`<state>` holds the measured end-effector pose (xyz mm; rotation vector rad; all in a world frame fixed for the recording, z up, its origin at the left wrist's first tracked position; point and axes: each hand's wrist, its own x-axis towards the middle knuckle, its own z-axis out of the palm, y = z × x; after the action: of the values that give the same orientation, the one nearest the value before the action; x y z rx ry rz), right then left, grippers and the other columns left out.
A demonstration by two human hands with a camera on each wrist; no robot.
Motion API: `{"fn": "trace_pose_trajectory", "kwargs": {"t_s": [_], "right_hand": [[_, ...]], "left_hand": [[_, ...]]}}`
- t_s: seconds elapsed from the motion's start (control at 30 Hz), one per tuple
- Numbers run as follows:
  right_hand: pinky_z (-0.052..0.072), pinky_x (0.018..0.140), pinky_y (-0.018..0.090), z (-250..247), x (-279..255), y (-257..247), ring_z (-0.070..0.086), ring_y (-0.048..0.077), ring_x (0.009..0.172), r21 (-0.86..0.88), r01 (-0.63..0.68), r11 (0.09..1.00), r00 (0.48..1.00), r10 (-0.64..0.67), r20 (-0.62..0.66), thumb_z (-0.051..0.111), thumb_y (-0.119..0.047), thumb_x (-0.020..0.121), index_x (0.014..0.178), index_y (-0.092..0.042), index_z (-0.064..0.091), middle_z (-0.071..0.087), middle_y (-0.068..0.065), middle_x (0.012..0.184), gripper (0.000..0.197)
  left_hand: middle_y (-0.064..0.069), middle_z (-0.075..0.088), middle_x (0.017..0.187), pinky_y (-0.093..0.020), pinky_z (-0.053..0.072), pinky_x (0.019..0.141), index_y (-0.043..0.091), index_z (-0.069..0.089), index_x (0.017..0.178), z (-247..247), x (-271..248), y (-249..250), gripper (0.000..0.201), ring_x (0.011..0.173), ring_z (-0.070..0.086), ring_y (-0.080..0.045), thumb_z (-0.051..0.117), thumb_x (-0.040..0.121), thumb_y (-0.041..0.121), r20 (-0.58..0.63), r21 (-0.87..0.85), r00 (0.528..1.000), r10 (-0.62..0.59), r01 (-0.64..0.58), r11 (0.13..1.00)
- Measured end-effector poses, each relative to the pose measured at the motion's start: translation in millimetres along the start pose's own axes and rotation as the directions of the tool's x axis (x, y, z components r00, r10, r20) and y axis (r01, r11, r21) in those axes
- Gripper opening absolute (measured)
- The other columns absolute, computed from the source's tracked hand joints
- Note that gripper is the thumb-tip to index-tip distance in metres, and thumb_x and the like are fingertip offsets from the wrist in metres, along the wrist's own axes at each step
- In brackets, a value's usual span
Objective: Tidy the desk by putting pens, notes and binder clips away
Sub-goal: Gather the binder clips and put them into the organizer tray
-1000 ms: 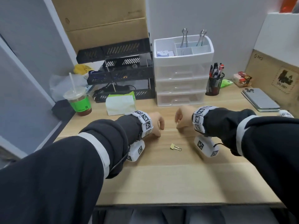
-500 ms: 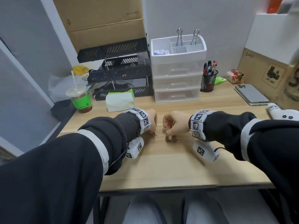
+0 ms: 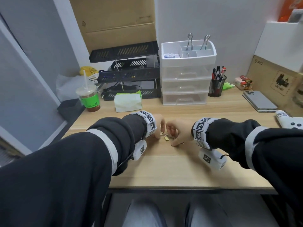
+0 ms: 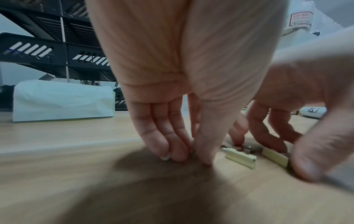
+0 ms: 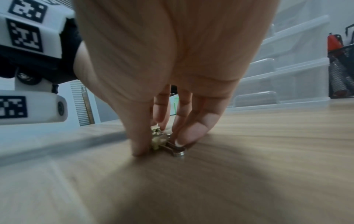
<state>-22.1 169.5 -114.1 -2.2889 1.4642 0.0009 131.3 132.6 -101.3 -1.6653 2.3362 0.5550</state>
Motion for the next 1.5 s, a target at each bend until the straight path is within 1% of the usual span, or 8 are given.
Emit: {"fn": "trace_pose_trajectory", "kwargs": {"t_s": [0.27,0.7,0.97,1.03,1.1,1.2,1.37,1.5], "right_hand": [[0.054,0.070,0.030,-1.2,4.9,0.6,0.061,0.016,0.074,0.112,-0.010,0.994,0.995,0.021,-0.094,0.071,-0.013,0.071,0.095,-0.020,0.053,0.064,-0.011,0.080,0.031],[0.054,0.075,0.028,13.0,18.2,-29.1,0.060,0.014,0.075,-0.036,0.028,0.999,0.999,-0.028,0.016,0.072,-0.017,0.077,0.097,-0.023,0.074,0.063,-0.008,0.084,0.021],[0.056,0.069,0.025,2.9,22.8,-18.2,0.063,0.007,0.062,0.222,-0.028,0.975,0.999,0.036,-0.031,0.078,-0.021,0.078,0.094,-0.023,0.074,0.071,-0.009,0.074,0.017],[0.056,0.068,0.023,-12.2,25.0,-9.5,0.062,0.010,0.062,0.582,-0.093,0.808,0.987,0.151,-0.051,0.075,-0.014,0.084,0.098,-0.015,0.070,0.071,0.001,0.079,0.014],[0.052,0.058,0.020,-28.0,29.1,5.1,0.057,0.012,0.056,0.875,-0.253,0.413,0.952,0.267,0.149,0.063,-0.008,0.093,0.093,-0.004,0.065,0.062,0.007,0.074,0.004],[0.045,0.037,0.017,-35.4,31.2,27.1,0.051,0.011,0.037,0.893,-0.449,-0.015,0.854,0.286,0.434,0.044,-0.009,0.102,0.089,0.000,0.057,0.055,0.008,0.063,0.020],[0.034,0.032,0.019,-24.5,23.8,38.0,0.041,0.012,0.039,0.861,-0.394,-0.322,0.883,0.126,0.451,0.035,-0.022,0.101,0.091,-0.001,0.053,0.050,0.008,0.070,0.030],[0.035,0.036,0.016,-29.9,24.8,44.7,0.045,0.013,0.045,0.847,-0.390,-0.362,0.896,0.065,0.440,0.040,-0.041,0.098,0.085,-0.005,0.051,0.048,0.006,0.068,0.040]], "left_hand": [[-0.006,0.075,0.084,-0.034,0.060,0.073,0.011,0.075,0.094,4.2,-0.5,-7.7,0.022,0.068,0.065,-0.020,0.076,0.074,0.019,-0.077,0.035,0.995,-0.064,0.066,0.997],[-0.005,0.078,0.080,-0.034,0.061,0.072,0.013,0.078,0.086,-5.4,-9.3,-32.2,0.016,0.060,0.066,-0.017,0.076,0.071,0.017,-0.066,0.021,0.991,-0.120,0.122,0.992],[0.003,0.074,0.068,-0.035,0.063,0.073,0.019,0.077,0.081,-6.7,-8.3,-37.4,0.010,0.063,0.069,-0.017,0.076,0.071,0.020,-0.104,-0.053,0.992,-0.074,0.069,0.996],[0.003,0.076,0.070,-0.035,0.064,0.073,0.022,0.077,0.080,-9.7,-7.3,-37.0,0.010,0.065,0.072,-0.015,0.078,0.070,0.022,-0.128,-0.130,0.990,-0.061,0.044,0.991],[0.000,0.078,0.080,-0.025,0.062,0.065,0.022,0.077,0.087,-15.0,-7.2,-32.9,0.015,0.060,0.069,-0.009,0.080,0.073,0.022,-0.167,-0.212,0.986,-0.025,-0.011,0.977],[0.000,0.076,0.085,-0.023,0.058,0.063,0.017,0.076,0.094,-26.0,-9.7,-17.8,0.019,0.064,0.067,-0.008,0.080,0.076,0.019,-0.300,-0.273,0.950,0.082,-0.168,0.947],[0.008,0.074,0.089,-0.021,0.054,0.070,0.022,0.069,0.114,-42.8,-6.2,17.7,0.044,0.081,0.069,-0.009,0.085,0.073,0.025,-0.414,-0.222,0.876,0.248,-0.362,0.905],[0.007,0.075,0.087,-0.025,0.057,0.076,0.020,0.062,0.124,-51.3,6.8,39.9,0.056,0.080,0.071,-0.007,0.085,0.073,0.023,-0.400,-0.123,0.850,0.343,-0.420,0.899]]}}
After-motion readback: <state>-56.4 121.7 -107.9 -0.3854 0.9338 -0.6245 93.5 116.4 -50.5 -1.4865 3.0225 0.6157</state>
